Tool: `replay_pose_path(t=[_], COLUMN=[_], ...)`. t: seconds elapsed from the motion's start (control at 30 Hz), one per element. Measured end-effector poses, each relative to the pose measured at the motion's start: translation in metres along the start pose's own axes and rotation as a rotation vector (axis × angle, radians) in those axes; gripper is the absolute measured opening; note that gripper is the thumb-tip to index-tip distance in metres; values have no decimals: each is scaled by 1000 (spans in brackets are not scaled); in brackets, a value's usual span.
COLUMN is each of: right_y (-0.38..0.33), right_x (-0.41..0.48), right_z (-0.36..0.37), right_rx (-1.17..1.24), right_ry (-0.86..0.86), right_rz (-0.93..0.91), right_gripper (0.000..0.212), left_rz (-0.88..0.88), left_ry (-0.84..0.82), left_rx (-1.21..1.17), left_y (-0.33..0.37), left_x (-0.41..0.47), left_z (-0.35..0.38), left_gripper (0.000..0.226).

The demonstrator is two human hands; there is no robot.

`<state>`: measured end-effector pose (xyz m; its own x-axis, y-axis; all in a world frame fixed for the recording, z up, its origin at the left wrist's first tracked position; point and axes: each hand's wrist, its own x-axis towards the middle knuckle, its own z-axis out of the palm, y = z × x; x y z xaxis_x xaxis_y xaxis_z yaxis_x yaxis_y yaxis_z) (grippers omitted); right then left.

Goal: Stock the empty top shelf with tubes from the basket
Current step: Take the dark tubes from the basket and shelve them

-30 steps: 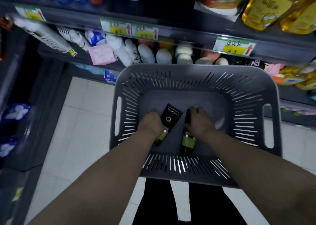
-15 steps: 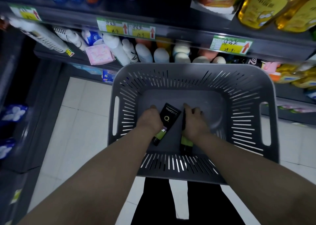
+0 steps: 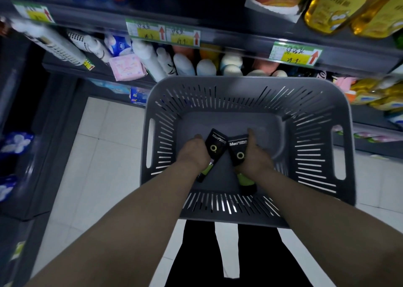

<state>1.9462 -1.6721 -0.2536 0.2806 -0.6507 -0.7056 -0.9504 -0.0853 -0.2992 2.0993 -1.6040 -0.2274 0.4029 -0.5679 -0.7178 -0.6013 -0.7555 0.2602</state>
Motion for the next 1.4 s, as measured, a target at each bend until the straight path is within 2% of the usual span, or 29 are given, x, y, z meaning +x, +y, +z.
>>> replay_pose_path(t=[0.07,0.13,0.27,0.37,0.53,0.63,0.73,0.83,1.0,1.13,1.4], right_y=[2,4,4,7,12,19,24,25,20,12,-7], right_x=[-4,-8,-20,-27,-41,-43,-41,-43,-67,-98,-168], right_z=[-9,-24,-46,-56,-82,-93,-103,-111,-117,-126,-143], right_rx=[-55,-70,-69,-98,-191,-229,-233,-220,-188,-131,-17], right_ry=[53,57,25,64,41,99,146,190,282,412,717], right_rz=[-92,-137,-214,-271,-407,-505,-534,-542,-625,-575,-496], right_gripper=[77,50,30,27,48,37,33,28,24,29,22], left_rz=[5,2,-11,-15,6,-28,-59,-23,120,294,621], left_ry=[-2,5,10,15,69,96,109,177,345,372,518], left_rx=[0,1,2,-1,104,153,92,-11,-120,-278,-157], left_y=[0,1,3,10,25,30,35,39,37,37,53], left_x=[-2,-3,3,11,21,23,12,-3,-36,-67,-133], left_z=[-1,-3,1,9,25,27,19,7,-24,-53,-111], left_gripper=[46,47,46,44,53,48,32,24,34,17,10])
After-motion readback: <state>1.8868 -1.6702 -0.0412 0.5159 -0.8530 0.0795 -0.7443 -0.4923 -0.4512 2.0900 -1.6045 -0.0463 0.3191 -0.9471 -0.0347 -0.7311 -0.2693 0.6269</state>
